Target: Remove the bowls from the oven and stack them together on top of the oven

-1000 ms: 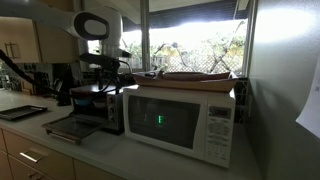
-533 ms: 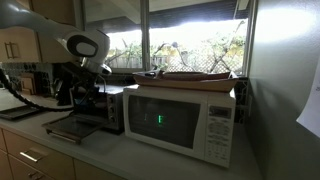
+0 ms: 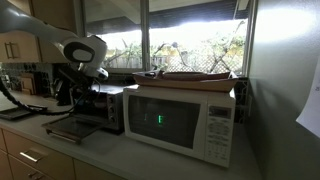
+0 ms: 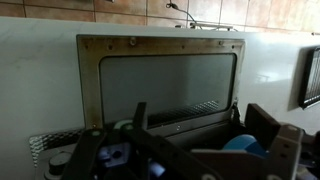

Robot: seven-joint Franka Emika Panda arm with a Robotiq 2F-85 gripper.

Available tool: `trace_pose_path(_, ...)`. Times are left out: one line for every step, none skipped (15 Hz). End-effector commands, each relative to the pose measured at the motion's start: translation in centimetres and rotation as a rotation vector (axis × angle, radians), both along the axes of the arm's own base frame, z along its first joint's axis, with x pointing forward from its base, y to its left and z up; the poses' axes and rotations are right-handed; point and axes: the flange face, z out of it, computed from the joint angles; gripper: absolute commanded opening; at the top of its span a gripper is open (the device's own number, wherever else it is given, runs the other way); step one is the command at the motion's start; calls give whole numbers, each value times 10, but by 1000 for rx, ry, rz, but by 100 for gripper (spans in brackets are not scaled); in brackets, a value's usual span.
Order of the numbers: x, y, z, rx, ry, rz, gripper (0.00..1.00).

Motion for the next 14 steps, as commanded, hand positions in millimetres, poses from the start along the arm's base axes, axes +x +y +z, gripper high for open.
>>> trace_pose_path(7,31,-13,52,-37,-178,100)
trace_pose_path(8,40,-17,62,-45,-235,100)
trace_pose_path(9,50,-24,100,-78,-277,100)
trace_pose_path(8,59,-29,127,-91,-325,100)
trace_pose_path(6,67,-38,153,-101,-352,100)
trace_pose_path(5,75,-45,169,-111,-377,100)
trace_pose_path(3,82,-51,190,-124,-388,100)
trace_pose_path(1,87,-57,210,-129,-406,100)
trace_pose_path(-1,93,-63,234,-134,-418,100)
trace_pose_path(-2,97,-68,253,-136,-437,100)
trace_pose_path(-3,100,-72,279,-141,-467,100)
trace_pose_path(-3,103,-75,301,-141,-496,100)
trace_pose_path(-2,105,-78,326,-141,-527,100)
trace_pose_path(-2,108,-82,341,-138,-547,100)
